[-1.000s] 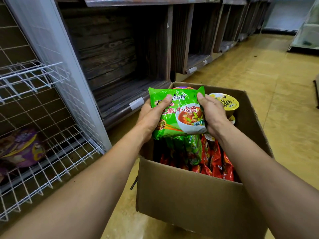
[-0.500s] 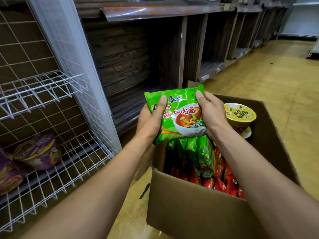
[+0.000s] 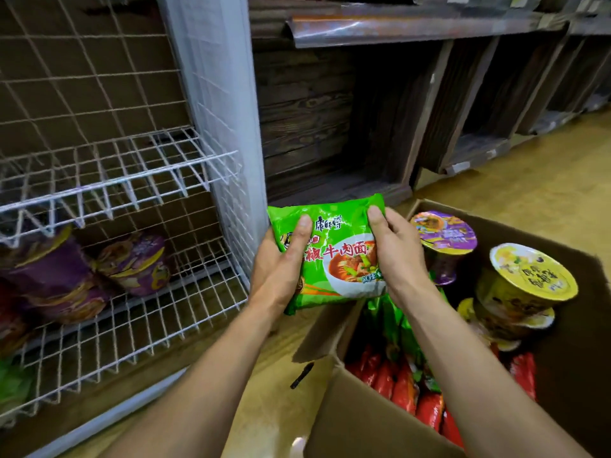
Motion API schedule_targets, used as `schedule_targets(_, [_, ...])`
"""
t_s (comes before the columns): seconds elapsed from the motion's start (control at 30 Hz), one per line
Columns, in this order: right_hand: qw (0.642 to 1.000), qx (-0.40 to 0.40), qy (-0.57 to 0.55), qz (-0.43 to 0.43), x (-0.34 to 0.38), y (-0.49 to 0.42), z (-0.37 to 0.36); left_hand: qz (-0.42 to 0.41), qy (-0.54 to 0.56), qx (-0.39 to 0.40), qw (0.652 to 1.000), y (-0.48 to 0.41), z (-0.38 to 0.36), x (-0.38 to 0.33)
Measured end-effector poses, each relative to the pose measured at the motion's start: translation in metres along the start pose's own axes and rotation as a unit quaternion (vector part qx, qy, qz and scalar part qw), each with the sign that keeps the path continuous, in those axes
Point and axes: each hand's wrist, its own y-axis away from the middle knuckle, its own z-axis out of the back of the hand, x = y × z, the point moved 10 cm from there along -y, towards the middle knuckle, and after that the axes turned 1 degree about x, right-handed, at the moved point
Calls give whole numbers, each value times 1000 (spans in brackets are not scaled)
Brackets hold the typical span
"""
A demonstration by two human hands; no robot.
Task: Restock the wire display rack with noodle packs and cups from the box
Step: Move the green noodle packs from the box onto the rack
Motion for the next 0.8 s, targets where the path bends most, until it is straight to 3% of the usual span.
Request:
schedule_targets(0.53, [984, 172, -48, 24, 72, 53, -123, 7, -45, -178, 983, 82, 146, -50])
schedule_targets(0.8, [962, 262, -74, 12, 132, 92, -175, 16, -39, -207, 977, 123, 208, -93])
